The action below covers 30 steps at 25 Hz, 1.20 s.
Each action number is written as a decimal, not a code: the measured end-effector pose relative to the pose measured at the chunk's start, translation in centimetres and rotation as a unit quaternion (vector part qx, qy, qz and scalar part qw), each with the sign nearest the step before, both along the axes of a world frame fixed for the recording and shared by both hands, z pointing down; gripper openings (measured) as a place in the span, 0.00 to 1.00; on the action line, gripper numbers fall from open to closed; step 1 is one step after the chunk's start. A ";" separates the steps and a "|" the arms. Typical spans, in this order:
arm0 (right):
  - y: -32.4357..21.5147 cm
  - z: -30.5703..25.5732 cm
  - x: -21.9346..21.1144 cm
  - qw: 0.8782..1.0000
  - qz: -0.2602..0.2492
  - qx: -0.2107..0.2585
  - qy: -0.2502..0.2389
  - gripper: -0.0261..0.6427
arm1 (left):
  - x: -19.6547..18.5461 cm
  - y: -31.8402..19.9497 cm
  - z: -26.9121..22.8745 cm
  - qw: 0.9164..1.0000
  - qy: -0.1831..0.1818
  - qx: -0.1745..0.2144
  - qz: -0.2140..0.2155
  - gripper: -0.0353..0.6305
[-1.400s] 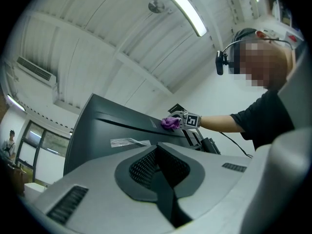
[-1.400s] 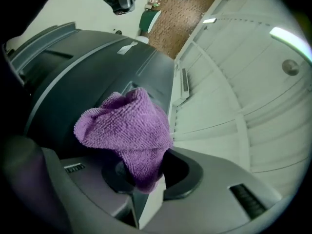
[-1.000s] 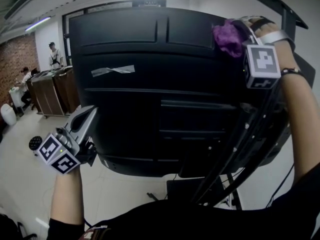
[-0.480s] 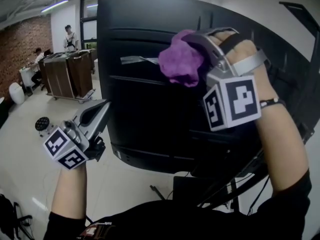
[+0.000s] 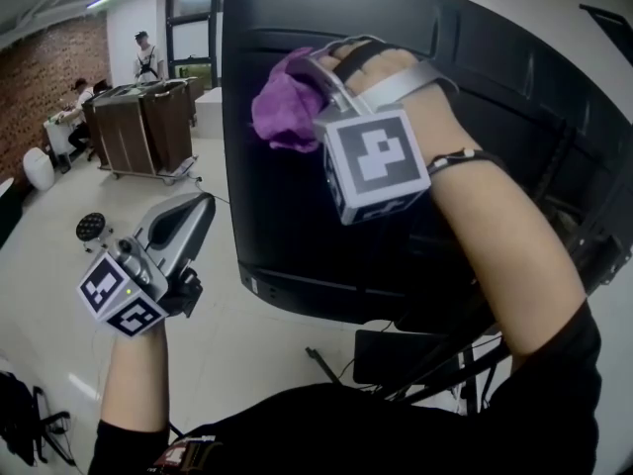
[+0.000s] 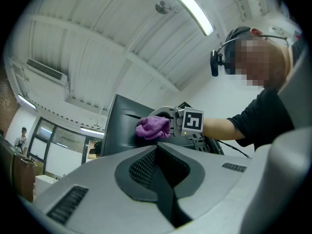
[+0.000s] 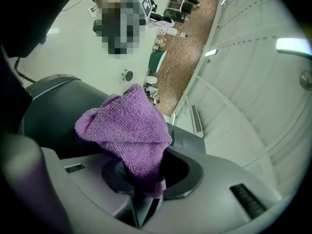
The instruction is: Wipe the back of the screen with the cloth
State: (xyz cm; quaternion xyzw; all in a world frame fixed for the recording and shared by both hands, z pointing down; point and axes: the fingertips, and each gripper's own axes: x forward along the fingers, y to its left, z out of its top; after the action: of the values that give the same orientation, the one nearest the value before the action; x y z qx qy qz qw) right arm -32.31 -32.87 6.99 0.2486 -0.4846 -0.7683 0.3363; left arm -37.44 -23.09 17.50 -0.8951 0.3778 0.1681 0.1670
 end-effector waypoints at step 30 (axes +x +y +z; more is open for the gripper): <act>-1.9 0.4 26.7 0.981 0.185 0.009 0.048 0.18 | 2.6 -1.4 1.9 0.999 -0.007 -0.027 0.025 0.05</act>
State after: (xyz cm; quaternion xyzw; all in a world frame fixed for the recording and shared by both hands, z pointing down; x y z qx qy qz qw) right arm -5.65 -34.79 7.43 0.2996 -0.4065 -0.7080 0.4937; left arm -34.85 -24.51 19.44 -0.9095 0.3587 0.1552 0.1416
